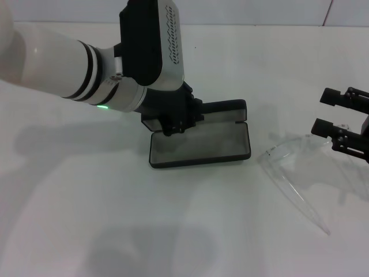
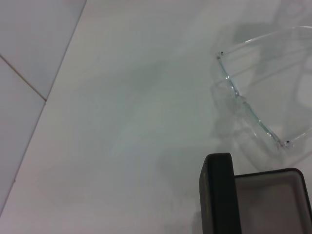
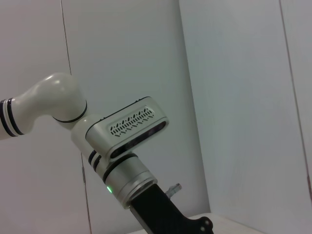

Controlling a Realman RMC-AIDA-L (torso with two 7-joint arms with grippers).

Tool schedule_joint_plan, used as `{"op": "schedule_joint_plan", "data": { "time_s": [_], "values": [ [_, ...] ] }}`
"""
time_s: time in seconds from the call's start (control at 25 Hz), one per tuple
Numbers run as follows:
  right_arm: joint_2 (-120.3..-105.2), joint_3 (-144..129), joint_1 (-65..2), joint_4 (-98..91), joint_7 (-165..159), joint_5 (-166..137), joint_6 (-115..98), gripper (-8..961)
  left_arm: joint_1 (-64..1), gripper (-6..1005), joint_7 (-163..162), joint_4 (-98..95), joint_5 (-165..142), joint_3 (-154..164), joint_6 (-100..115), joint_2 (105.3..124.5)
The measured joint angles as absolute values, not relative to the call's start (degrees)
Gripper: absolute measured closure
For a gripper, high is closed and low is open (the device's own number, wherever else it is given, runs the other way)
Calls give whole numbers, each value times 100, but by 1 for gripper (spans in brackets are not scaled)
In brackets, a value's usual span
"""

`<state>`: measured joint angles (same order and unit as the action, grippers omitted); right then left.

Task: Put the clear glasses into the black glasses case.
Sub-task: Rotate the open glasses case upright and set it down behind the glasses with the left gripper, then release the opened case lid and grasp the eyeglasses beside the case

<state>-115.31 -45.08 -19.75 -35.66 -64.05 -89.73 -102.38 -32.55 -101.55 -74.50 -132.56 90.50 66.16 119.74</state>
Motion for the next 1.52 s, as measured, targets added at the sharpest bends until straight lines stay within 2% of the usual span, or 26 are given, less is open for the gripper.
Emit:
{"op": "schedule_joint_plan", "data": {
  "time_s": [0.6,0.92,1.2,1.52],
  "values": [
    [-11531,-4449,-1955,-3559,-6387,-8974,-10238,352,-3222,753,-10168,-7616,-12845,8962,6613,11973],
    [-11531,-4379,-1931,-3558,-6354,-8974,-10232,354,-2646,752,-9360,-8034,-10269,7639,7594,11955],
    [-11525,-4312,-1938,-3545,-6342,-8974,-10228,355,-2129,736,-8364,-6634,-7493,5963,8969,11930],
    [-11517,-4315,-2008,-3544,-6381,-8974,-10225,357,-1929,716,-8538,-5681,-7473,5236,9720,11841]
  ]
}}
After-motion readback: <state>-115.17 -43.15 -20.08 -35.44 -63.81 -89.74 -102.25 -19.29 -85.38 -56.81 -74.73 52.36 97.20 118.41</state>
